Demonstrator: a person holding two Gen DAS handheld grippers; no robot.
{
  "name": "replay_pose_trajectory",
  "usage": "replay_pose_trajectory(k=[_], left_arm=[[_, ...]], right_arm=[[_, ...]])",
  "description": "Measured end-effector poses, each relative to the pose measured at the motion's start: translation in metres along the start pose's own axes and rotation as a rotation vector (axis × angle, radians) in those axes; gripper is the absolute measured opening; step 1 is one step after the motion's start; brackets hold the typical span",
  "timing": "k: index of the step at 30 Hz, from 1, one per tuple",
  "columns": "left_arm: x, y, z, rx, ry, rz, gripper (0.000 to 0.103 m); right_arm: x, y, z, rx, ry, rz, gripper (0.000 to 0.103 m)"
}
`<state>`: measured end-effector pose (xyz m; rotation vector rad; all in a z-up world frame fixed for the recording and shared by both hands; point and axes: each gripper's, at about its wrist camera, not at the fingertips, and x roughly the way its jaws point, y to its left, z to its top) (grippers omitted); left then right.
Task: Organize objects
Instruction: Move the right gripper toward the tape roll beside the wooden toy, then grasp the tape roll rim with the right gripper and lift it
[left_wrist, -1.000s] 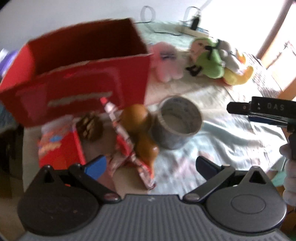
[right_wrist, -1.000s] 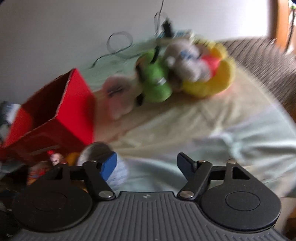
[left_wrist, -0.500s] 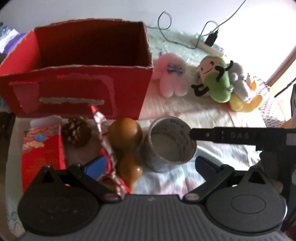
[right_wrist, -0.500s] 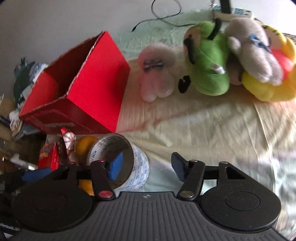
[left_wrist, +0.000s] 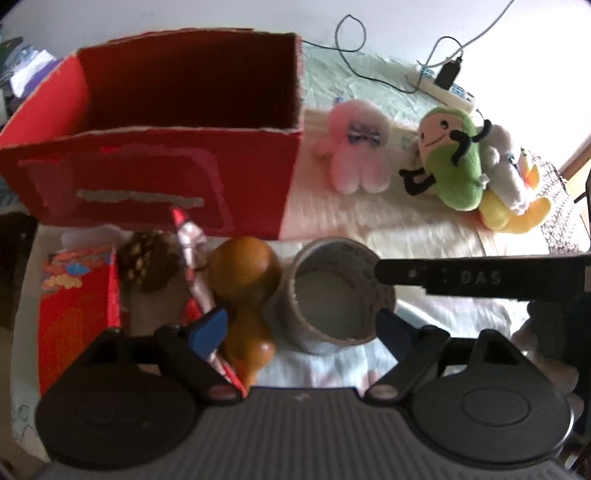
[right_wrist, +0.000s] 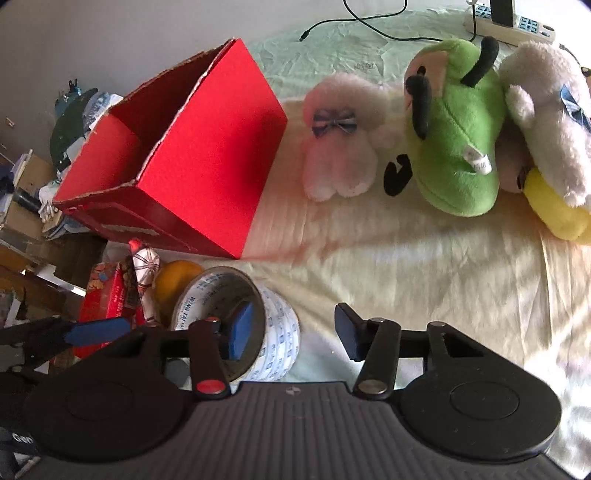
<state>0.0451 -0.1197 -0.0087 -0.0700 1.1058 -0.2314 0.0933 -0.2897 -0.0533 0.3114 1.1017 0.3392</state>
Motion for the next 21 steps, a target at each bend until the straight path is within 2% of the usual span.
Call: replay_pose_trajectory(k=[3,5,7,10,21], left_arm=[[0.012,0.001,0.005,-0.029,0.043,-0.005,0.067],[0.023,0.001,0.008,-0.063,0.087,-0.025,0.051],[0.033,0.000,0.009,-0.090,0.121,-0.039,0.048],[0.042,-0.006,0.009,-0.080,0.145,-0.010,0.035],[0.042,-0.016,0.009,-0.016,0.134,0.050,0.035]], right_arm=[[0.011,0.006,0.002,-0.009,0.021,0.002,0.051],[0.019,0.007,0.001,-0.013,0.042,-0.012,0.045],[0.023,0.004,0.000,0.011,0.048,0.000,0.042],[0.023,0.000,-0.001,0.041,0.052,0.016,0.040],[0.019,0.000,-0.008,0.067,0.040,0.011,0.041]])
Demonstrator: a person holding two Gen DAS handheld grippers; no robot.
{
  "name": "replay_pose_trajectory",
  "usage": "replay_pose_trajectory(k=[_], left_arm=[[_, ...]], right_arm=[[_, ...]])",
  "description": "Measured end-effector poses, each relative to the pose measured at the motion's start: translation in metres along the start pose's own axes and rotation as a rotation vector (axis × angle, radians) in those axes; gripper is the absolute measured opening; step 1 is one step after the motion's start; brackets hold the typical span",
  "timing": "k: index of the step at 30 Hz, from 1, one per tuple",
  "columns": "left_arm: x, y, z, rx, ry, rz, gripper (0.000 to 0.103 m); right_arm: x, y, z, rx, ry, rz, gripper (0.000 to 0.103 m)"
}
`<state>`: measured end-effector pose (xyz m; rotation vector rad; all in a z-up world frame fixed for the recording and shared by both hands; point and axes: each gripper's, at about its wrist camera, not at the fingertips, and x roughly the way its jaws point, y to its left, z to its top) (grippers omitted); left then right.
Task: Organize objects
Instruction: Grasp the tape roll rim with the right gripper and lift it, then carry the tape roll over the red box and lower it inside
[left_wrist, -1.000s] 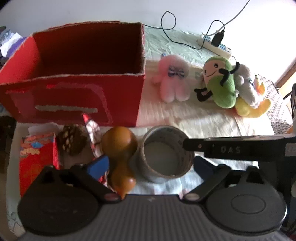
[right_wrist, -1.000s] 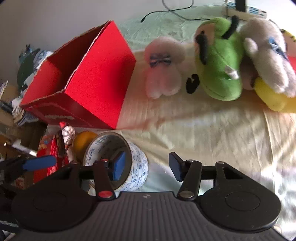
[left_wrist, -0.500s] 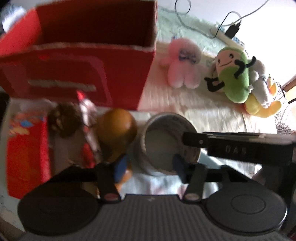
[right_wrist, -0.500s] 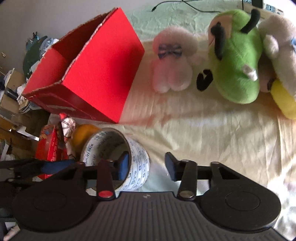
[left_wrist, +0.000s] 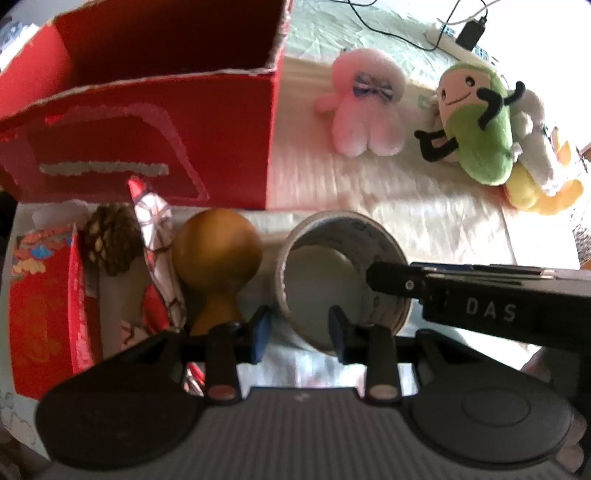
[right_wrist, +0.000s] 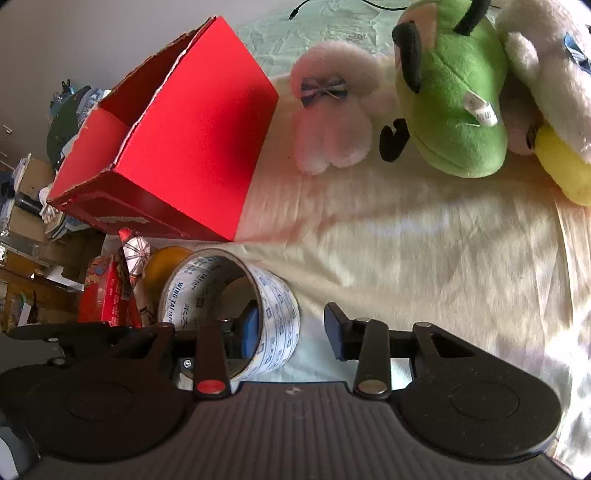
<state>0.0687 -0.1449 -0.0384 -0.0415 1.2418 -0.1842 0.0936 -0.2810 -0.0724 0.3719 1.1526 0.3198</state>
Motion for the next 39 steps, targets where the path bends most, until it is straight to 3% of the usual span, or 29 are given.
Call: replay_pose_trajectory(k=[9,12,13,15,18,25,29,33,39], left_arm=[[0.002,-0.003,0.001,0.027,-0.017,0.038,0.042],[0.005,-0.004,0.002,0.026,-0.011,0.048,0.039],[0.006,-0.003,0.002,0.023,-0.010,0.047,0.032],[0.005,-0.004,0.003,0.025,-0.012,0.047,0.028],[0.003,-0.005,0.003,0.033,-0.021,0.049,0.022],[-0.019,-0.019,-0.001,0.116,-0.049,-0.028,0.019],[-0.050,-0.030,0.006,0.212,-0.128,-0.105,0.019],[-0.093,-0.022,0.028,0.285,-0.240,-0.167,0.019],[-0.153,0.019,0.075,0.344,-0.412,-0.162,0.018]], right_arm=[[0.002,0.003,-0.003,0.003,-0.014,-0.013,0.043],[0.004,0.003,-0.002,0.011,-0.006,-0.019,0.046],[0.004,0.003,-0.002,0.018,-0.003,-0.013,0.046],[0.005,0.003,-0.002,0.018,0.002,-0.014,0.042],[0.003,0.004,-0.005,0.021,0.002,0.019,0.021],[-0.025,0.006,-0.014,0.028,-0.009,-0.007,0.019],[-0.065,0.014,-0.015,0.028,-0.085,-0.045,0.020],[-0.105,0.040,-0.002,0.023,-0.221,-0.082,0.020],[-0.137,0.110,0.037,-0.067,-0.431,-0.105,0.021]])
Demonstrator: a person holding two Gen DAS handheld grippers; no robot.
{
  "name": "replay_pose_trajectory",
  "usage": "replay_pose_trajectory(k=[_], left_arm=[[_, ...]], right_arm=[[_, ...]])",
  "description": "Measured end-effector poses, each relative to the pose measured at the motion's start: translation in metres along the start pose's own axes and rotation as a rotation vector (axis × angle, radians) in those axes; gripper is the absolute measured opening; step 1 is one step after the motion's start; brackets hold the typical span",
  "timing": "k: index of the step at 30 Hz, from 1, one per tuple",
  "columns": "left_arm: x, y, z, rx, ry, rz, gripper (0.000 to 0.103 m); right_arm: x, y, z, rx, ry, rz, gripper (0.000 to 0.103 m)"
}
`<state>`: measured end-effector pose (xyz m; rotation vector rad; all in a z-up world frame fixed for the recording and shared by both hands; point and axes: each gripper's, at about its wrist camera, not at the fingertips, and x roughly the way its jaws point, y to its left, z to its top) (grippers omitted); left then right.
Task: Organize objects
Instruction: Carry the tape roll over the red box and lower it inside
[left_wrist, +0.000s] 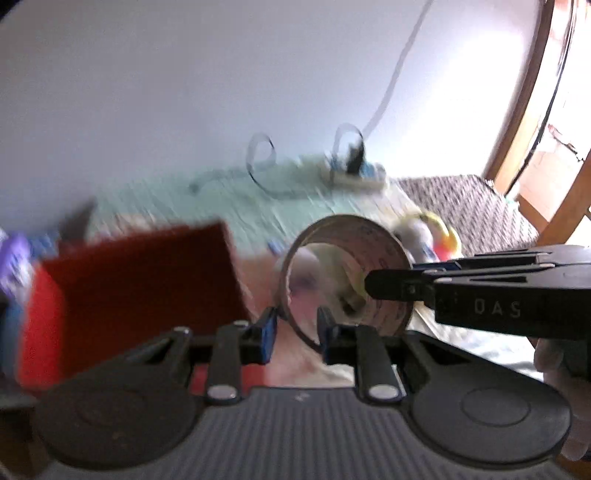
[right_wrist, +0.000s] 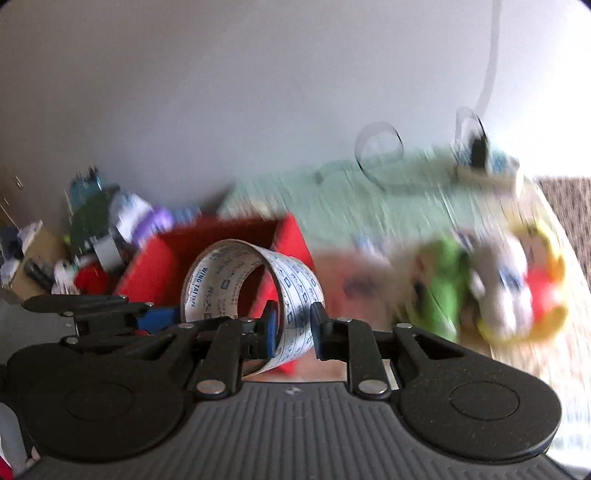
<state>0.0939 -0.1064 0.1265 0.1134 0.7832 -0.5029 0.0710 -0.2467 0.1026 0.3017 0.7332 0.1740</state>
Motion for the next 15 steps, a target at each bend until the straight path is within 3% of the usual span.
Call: replay_pose_trajectory(k=[4,8,15], left_arm=[[-0.011,0.051,0.018,-0.010,-0.028,0.025,0.019],[0.002,0.101,0.026,-0.044,0.002,0.038,0.019],[0.070,0.162,0.013,-0.101,0.153,0.021,0.019]], right_arm=[[0.022,0.037,0.028,0.004,-0.043,0.037,0.021],[0.060,0.065,0.041,0.046,-0.016,0.059,0.021],[0.141,0.083,0.035,0.043,0.102,-0.014,0.019]])
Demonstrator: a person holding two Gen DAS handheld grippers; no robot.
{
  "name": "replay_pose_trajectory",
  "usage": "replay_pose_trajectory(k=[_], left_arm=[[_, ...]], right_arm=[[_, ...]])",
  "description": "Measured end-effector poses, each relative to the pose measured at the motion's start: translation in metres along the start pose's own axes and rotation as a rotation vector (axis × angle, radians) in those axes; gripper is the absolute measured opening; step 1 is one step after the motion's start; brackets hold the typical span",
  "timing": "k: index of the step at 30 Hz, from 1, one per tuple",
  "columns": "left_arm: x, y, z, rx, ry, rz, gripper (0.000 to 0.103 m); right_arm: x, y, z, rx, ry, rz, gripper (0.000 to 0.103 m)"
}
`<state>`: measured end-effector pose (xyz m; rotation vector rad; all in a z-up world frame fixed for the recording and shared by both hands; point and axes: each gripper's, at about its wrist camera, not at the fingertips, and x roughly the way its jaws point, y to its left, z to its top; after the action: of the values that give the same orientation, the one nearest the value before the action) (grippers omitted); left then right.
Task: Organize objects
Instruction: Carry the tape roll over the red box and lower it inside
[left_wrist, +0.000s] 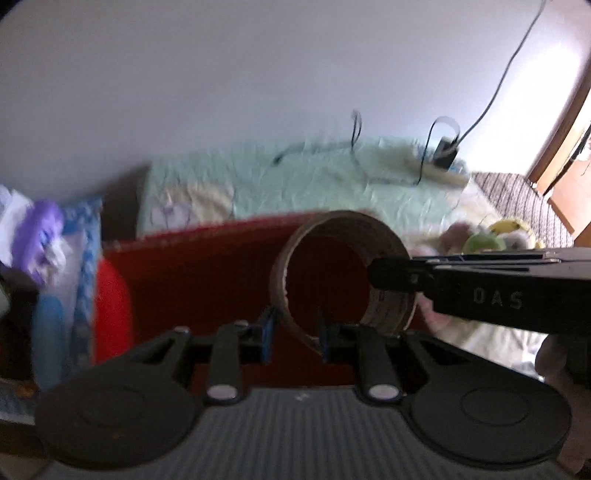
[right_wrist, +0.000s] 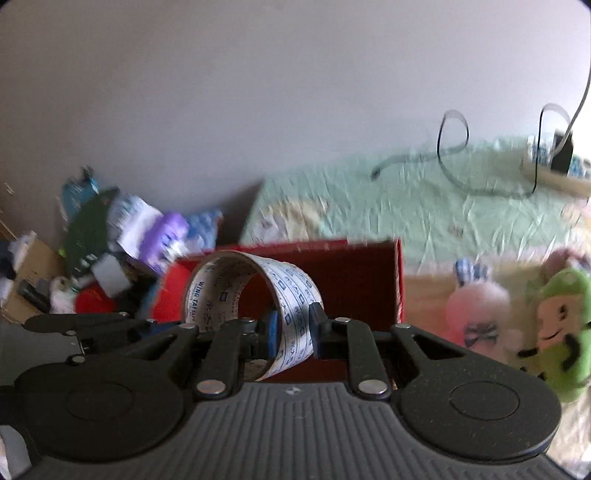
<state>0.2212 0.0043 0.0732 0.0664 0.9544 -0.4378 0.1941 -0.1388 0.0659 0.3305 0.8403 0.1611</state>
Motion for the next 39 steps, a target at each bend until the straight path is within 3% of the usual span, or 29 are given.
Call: replay_pose_trajectory(k=[3,5,9,11,13,23,29,31,33,36,38,39], left_arm=[[0.037,0.013,-0.003,-0.025,0.067,-0.018,0.024],[0.053,0.016,-0.007,-0.027,0.094,0.001,0.038],[0.068,0.025,-0.016,-0.032,0.118,0.017,0.044],[0.065,0.027,-0.019,-0.026,0.108,0.035,0.061],[0.067,0.032,-0.019,-0.022,0.097,0.046,0.068],[0.051,0.065,-0.024,-0.092,0.023,0.054,0.072],[0.031,0.079,-0.035,-0.129,-0.037,0.088,0.066],[0.026,0.079,-0.038,-0.119,-0.049,0.112,0.066],[0.022,0.079,-0.041,-0.111,-0.053,0.132,0.066],[0.020,0.079,-0.044,-0.101,-0.050,0.163,0.066],[0.022,0.080,-0.045,-0.099,-0.043,0.162,0.066],[0.025,0.081,-0.046,-0.099,-0.031,0.160,0.066]], right_arm=[[0.033,-0.002,-0.003,0.005,0.066,-0.048,0.019],[0.051,-0.006,-0.002,0.012,0.110,-0.077,0.019],[0.079,-0.014,-0.003,0.049,0.187,-0.091,0.019],[0.089,-0.010,-0.005,0.016,0.183,-0.113,0.016],[0.094,-0.008,-0.005,-0.007,0.179,-0.131,0.016],[0.107,-0.013,0.009,0.035,0.210,-0.097,0.027],[0.077,-0.003,0.014,0.043,0.100,0.029,0.032],[0.081,0.007,0.012,0.036,0.156,0.113,0.032],[0.095,0.017,0.007,0.036,0.234,0.142,0.032],[0.123,0.018,-0.001,0.093,0.338,0.147,0.032],[0.136,0.013,-0.005,0.133,0.379,0.094,0.032],[0.139,0.010,-0.007,0.140,0.385,0.064,0.027]])
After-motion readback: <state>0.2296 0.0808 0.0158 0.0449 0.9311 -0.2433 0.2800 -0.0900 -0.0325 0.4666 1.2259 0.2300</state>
